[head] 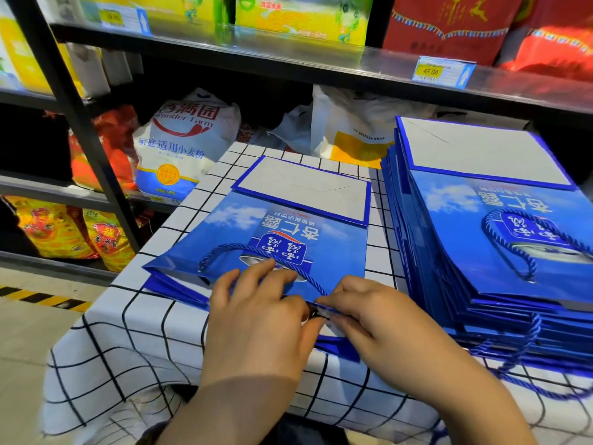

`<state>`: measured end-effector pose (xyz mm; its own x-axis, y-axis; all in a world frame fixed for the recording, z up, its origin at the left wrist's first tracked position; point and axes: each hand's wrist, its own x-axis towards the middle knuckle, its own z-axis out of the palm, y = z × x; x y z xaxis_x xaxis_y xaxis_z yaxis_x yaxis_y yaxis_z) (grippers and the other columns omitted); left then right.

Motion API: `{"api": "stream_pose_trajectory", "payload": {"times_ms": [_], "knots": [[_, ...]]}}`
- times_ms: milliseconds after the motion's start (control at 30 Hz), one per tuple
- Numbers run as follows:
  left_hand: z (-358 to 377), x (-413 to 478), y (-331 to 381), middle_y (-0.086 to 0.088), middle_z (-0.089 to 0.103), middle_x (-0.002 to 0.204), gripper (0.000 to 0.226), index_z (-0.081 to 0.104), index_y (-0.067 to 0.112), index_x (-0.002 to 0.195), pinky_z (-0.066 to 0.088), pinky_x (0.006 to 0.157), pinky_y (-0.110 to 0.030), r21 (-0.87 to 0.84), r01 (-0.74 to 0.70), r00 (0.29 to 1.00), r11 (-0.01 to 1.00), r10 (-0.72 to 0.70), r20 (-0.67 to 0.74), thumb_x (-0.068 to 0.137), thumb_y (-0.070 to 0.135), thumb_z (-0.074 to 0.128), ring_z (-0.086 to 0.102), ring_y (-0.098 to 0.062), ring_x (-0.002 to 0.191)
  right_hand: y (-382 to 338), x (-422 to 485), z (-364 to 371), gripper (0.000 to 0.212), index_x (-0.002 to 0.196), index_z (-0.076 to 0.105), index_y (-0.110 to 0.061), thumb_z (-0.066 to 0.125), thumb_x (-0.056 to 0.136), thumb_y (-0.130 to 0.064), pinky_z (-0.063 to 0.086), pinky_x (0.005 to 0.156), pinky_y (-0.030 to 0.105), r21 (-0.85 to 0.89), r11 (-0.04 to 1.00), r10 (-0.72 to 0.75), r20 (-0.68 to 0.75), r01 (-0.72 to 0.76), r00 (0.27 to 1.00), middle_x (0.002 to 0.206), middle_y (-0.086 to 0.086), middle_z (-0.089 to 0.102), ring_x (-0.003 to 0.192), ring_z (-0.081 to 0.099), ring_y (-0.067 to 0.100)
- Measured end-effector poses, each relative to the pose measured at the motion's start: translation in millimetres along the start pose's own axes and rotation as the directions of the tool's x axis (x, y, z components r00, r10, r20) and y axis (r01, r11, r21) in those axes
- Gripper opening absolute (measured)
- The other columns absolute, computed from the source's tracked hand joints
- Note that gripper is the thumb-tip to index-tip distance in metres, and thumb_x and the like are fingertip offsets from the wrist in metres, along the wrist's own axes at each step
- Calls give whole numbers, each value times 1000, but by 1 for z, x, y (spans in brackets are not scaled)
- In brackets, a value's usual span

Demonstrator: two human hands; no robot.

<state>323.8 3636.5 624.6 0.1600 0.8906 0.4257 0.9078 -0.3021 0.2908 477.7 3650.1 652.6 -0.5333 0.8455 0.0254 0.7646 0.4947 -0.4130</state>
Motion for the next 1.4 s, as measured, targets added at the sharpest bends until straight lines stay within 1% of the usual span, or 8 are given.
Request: {"api": "stream_pose_trajectory", "payload": {"times_ms": [300,433,533,667,800,967,1167,1400], "knots": [[1,-5,-7,8,70,81,31,66,19,58,30,89,-43,59,-149,988,987,151,-37,69,28,39,69,-19,90,1,-6,11,24,69,46,-34,65,79,-25,41,62,23,163,983,127,-248,-88,961,78,-17,50,74,49,4],[-17,-1,-5,14,67,94,7,60,21,63,46,91,-45,-27,-173,962,985,174,210,59,23,55,65,-14,103,1,-8,14,27,66,43,-28,66,78,-19,48,65,37,67,991,133,-342,-117,930,80,-9,51,72,53,12],[-16,-5,-3,30,35,121,29,51,30,83,13,113,-30,-88,-102,942,991,124,312,79,35,23,31,7,130,4,-11,12,25,69,46,-26,67,76,-15,50,60,43,-10,990,127,-367,-140,922,81,-6,55,70,57,21],[-21,-9,-11,37,55,106,43,51,28,73,22,95,1,-380,132,958,916,-20,286,70,56,18,38,12,116,2,-15,17,26,65,50,-22,74,68,-12,51,51,40,-5,992,111,-408,-124,906,77,-8,55,63,58,18],[-23,11,-8,15,63,73,18,51,29,79,44,70,-24,-411,168,981,896,-112,158,81,47,48,56,-2,76,6,-18,23,28,63,50,-21,77,66,-13,51,50,37,4,991,123,-451,-136,884,74,-10,54,61,58,15],[-3,40,6,14,59,72,17,49,35,93,45,71,-27,-288,135,941,948,-31,338,82,29,61,56,-7,82,4,-16,23,23,66,39,-28,61,67,-23,50,47,36,-31,992,91,-484,-121,871,74,-9,55,59,57,16],[-8,66,-20,10,58,67,9,51,30,87,40,65,-31,-383,271,963,883,-252,99,85,27,60,56,-20,80,2,-18,17,43,62,28,-33,64,83,-25,50,74,35,13,983,179,-276,-182,944,92,-8,63,91,60,12],[-21,82,-94,-10,61,103,39,56,13,97,41,66,-33,278,412,902,867,-432,11,89,51,45,57,-30,95,-10,9,0,31,92,53,-22,30,96,-41,42,68,29,-53,922,345,-343,-385,874,94,-5,56,87,56,17]]}}
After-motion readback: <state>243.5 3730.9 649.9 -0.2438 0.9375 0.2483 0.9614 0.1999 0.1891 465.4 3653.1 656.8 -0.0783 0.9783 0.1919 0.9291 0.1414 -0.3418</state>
